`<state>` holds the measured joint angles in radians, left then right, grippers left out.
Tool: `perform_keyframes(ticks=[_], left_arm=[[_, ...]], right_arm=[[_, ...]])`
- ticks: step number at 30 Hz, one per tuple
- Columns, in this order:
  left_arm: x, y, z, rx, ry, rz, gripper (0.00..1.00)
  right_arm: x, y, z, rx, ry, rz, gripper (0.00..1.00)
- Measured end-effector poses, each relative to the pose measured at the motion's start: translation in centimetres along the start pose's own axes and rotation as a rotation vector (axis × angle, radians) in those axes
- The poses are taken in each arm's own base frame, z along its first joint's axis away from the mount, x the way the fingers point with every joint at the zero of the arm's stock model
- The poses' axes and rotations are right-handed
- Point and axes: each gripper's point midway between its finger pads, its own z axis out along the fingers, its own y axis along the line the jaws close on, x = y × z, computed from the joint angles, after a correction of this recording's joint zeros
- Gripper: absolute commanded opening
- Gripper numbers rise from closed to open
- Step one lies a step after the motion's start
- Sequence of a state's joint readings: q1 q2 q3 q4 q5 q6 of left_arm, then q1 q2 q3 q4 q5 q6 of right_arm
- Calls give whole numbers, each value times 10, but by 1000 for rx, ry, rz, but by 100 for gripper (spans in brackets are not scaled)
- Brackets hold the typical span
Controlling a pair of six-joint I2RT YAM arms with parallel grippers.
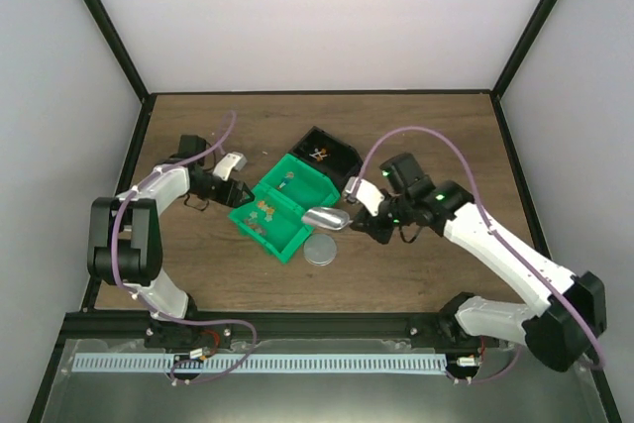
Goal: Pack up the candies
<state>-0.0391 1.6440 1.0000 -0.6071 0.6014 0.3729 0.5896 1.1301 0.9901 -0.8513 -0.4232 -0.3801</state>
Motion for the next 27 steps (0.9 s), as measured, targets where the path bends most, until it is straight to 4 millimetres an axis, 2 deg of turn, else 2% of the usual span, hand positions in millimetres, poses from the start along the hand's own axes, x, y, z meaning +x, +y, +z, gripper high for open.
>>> perform_keyframes(ticks=[7,10,14,16,22,27], left_arm=[[3,2,2,-25,-4,-26,62],[4,3,2,-32,-4,-32,62],[7,2,1,-43,-2,-32,62],[11,2,1,-47,4,-32,62],[23,2,3,-53,30,-26,62],[24,-4,4,-42,38,-7,61]], right_arm=[[-26,50,49,-164,-9,-82,1],[-32,60,73,-204,14,-65,1],[-40,53,103,-208,30,13,1],[-46,46,112,-183,18,45,1],[-44,28,119,-97,19,101,1],[-28,7,121,-12,58,137,1]])
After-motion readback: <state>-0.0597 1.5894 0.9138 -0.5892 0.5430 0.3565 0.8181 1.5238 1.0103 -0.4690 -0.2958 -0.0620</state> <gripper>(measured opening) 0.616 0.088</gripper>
